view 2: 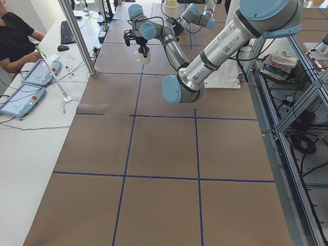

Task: Left arm hands cup to right arm to dump lemon

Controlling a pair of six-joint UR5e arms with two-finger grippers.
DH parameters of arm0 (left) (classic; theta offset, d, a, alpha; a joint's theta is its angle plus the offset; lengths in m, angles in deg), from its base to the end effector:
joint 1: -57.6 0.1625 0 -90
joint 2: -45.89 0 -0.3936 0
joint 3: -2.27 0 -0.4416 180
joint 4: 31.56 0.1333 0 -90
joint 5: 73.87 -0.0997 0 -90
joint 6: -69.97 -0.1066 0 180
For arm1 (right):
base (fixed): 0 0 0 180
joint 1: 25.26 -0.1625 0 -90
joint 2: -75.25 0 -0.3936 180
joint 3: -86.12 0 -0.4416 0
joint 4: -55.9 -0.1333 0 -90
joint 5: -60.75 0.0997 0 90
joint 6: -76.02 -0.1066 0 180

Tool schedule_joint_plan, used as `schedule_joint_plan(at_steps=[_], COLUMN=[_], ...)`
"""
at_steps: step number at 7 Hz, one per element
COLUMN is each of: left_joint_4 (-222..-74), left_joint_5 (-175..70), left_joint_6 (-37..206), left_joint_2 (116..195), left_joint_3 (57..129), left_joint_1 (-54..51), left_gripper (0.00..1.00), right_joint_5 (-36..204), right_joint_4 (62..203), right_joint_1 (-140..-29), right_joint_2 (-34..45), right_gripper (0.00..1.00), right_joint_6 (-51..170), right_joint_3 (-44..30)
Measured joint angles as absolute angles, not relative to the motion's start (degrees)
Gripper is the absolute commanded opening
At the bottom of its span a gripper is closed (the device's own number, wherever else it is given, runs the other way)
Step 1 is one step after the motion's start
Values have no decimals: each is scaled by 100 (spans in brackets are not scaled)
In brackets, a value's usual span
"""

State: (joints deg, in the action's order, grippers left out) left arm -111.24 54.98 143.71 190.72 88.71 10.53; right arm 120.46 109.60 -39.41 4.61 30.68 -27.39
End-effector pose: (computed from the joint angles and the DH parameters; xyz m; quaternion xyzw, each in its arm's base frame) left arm 0.4470 -0.5781 0.0421 -0.0920 0.4443 -0.1225 0.8827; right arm -0.5004 -0.3191 0.1528 0.4774 -0.4370 -0.0351 0.7615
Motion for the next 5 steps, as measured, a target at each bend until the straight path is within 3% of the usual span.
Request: schedule_joint_plan(at_steps=[2,5], left_joint_4=[-11053,-11027], left_joint_5=[5651,6036], left_joint_6=[14605,15082], left_joint_2=[19326,19315], left_joint_3=[8581,8719], left_joint_1=[1152,1263], left_gripper=[0,0], right_joint_5=[11255,10912], right_joint_4=[10955,10957], right_joint_1=[-3571,-3575], right_joint_2=[742,802], right_gripper=[100,100], right_joint_6=[3067,3069], right_joint_3=[-2586,-2462])
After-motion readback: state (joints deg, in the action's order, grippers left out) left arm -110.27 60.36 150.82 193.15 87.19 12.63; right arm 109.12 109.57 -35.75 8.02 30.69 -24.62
